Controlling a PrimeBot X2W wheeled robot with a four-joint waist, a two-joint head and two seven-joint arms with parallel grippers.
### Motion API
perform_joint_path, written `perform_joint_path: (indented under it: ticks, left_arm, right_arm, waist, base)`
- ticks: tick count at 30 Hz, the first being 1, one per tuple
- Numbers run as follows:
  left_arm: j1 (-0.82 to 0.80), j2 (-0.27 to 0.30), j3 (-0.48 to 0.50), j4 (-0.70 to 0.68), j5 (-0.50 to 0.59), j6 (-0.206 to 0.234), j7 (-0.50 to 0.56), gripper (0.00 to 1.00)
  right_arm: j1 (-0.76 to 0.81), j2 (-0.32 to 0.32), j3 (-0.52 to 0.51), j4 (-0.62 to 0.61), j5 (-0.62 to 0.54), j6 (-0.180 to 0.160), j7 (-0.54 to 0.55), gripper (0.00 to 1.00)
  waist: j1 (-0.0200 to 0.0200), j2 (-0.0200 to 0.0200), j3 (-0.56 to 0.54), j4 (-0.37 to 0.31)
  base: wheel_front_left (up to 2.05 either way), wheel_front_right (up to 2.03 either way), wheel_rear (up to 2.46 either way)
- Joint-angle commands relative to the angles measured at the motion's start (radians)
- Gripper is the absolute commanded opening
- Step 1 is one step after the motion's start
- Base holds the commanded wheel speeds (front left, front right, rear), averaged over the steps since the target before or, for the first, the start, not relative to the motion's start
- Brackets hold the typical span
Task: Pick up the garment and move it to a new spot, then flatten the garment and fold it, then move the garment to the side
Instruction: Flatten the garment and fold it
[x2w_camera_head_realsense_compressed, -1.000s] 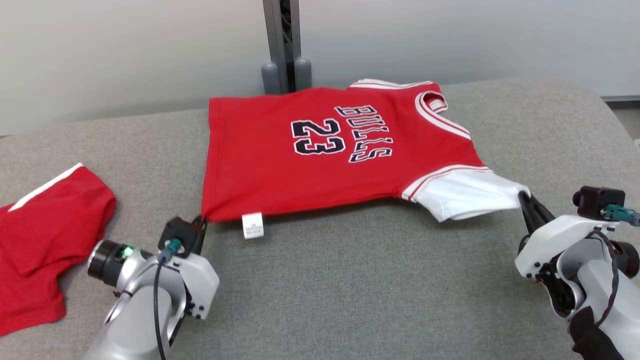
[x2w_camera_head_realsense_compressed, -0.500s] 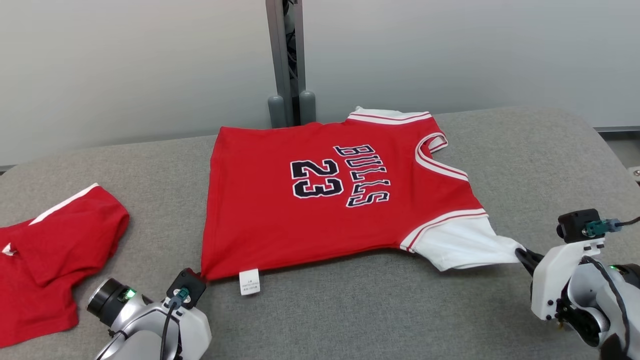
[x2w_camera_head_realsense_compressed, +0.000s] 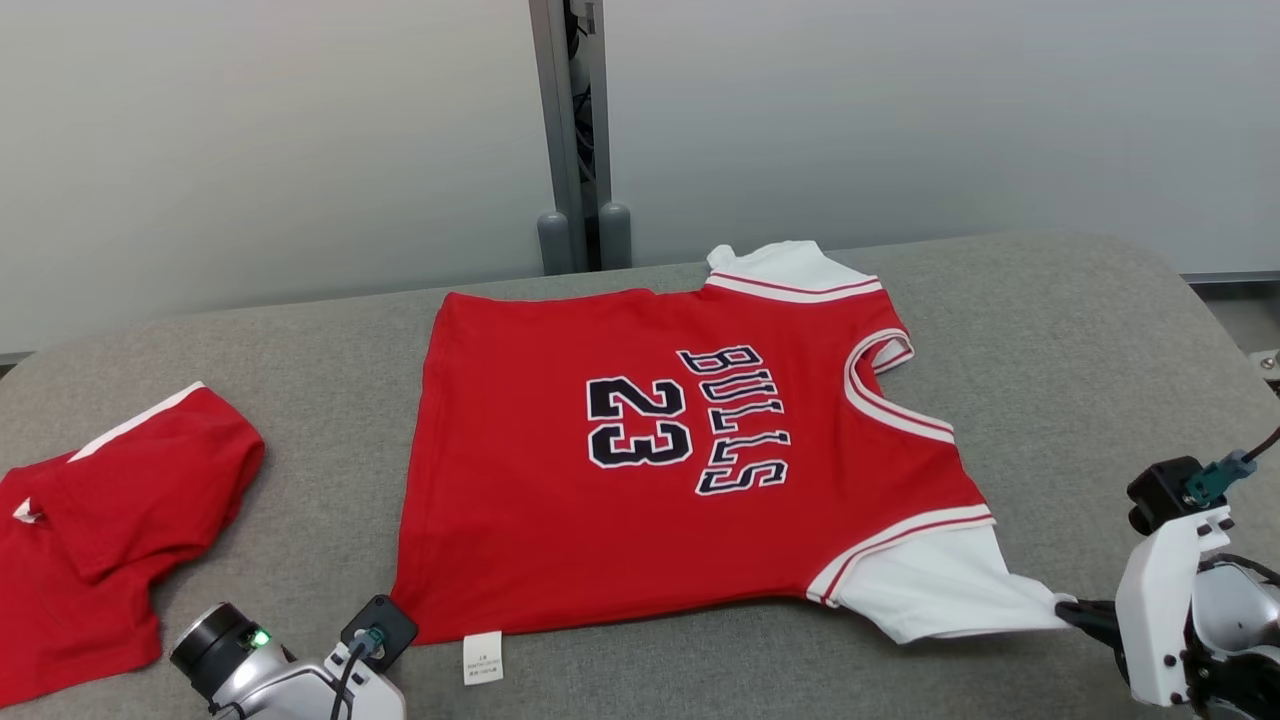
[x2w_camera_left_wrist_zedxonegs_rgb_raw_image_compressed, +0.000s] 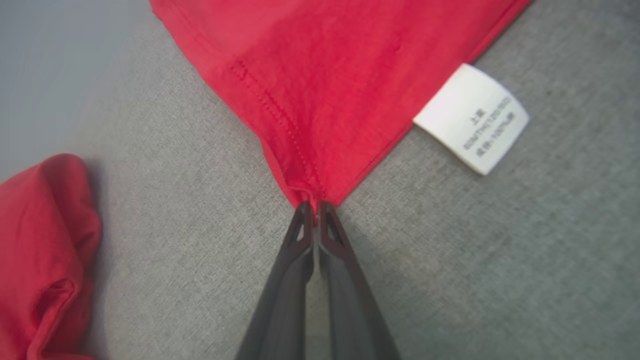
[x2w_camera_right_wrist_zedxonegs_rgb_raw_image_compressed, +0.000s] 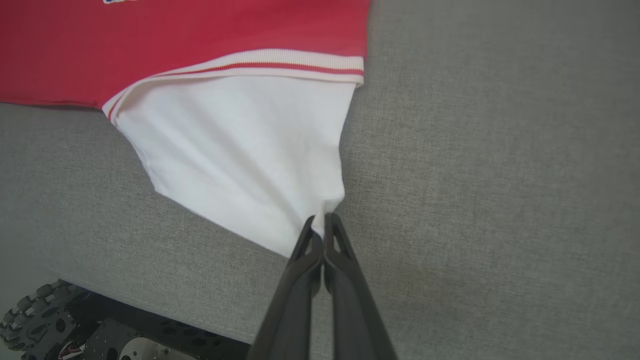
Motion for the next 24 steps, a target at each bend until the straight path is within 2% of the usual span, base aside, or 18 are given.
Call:
perform_joint_path:
  ticks: [1, 3, 6, 11, 16, 21, 24]
  left_arm:
    - [0.032, 0.021, -0.021, -0.02, -0.023, -0.004, 0.03, 0.0]
    - [0.065, 0.041, -0.068, -0.079, -0.075, -0.005, 0.088, 0.0]
    - [0.112, 0.102, -0.142, -0.213, -0.186, -0.006, 0.198, 0.0]
    - [0.168, 0.28, -0.216, -0.516, -0.345, -0.005, 0.391, 0.0]
    - [0.234, 0.425, -0.201, -0.787, -0.443, 0.004, 0.541, 0.0]
    - [0.293, 0.501, -0.177, -0.979, -0.511, 0.047, 0.63, 0.0]
    - [0.312, 0.515, -0.166, -1.046, -0.523, 0.078, 0.641, 0.0]
  right_arm:
    - [0.025, -0.027, -0.002, -0.019, 0.02, 0.0, 0.03, 0.0]
    - [0.044, -0.051, -0.011, -0.059, 0.047, 0.0, 0.074, 0.0]
    - [0.08, -0.081, -0.029, -0.112, 0.084, 0.0, 0.14, 0.0]
    - [0.143, -0.124, -0.075, -0.189, 0.11, 0.0, 0.218, 0.0]
    - [0.211, -0.151, -0.135, -0.249, 0.109, 0.0, 0.273, 0.0]
    - [0.267, -0.141, -0.204, -0.29, 0.085, 0.0, 0.305, 0.0]
    - [0.291, -0.118, -0.245, -0.311, 0.066, 0.0, 0.312, 0.0]
  waist:
    - [0.0, -0.0001, -0.002, -0.001]
    - [0.0, -0.0001, -0.005, -0.002]
    - [0.0, -0.0001, -0.007, -0.003]
    - [0.0, -0.0001, -0.007, -0.002]
    - [0.0, -0.0001, -0.005, 0.0]
    - [0.0, -0.0001, -0.004, 0.001]
    - [0.0, -0.0001, -0.003, 0.001]
  base:
    - [0.0, 0.0, 0.0]
    - [0.0, 0.0, 0.0]
    - [0.0, 0.0, 0.0]
    - [0.0, 0.0, 0.0]
    - [0.0, 0.0, 0.0]
    - [0.0, 0.0, 0.0]
    - [0.0, 0.0, 0.0]
